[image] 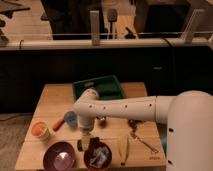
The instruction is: Place eraser in purple bowl
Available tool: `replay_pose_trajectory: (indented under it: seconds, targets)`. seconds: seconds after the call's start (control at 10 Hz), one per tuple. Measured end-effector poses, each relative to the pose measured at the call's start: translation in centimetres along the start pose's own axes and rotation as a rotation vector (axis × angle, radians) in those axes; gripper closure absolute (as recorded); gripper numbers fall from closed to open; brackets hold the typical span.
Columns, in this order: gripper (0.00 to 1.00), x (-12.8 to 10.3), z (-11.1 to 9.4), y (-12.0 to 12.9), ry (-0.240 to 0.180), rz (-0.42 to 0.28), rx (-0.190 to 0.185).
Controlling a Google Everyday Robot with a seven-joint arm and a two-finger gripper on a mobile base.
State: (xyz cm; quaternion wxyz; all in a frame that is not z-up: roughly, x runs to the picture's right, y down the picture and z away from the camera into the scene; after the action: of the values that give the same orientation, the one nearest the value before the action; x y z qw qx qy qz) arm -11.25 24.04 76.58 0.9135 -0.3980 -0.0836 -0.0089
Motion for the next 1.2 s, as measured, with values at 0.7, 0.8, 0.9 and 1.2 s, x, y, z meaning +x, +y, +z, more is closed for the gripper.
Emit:
replay_pose_trajectory:
  seconds: [0.7, 0.8, 0.9, 1.2]
  targets:
    - [0.20, 0.4, 1.6, -0.7, -0.023, 0.037, -0.029]
    - [0.20, 0.4, 1.4, -0.7, -0.011, 0.038, -0.034]
    - [0.20, 0.1, 0.7, -0.8, 0.002, 0.038, -0.034]
    - [0.20, -1.4, -0.4, -1.0, 0.021, 0.020, -0.037]
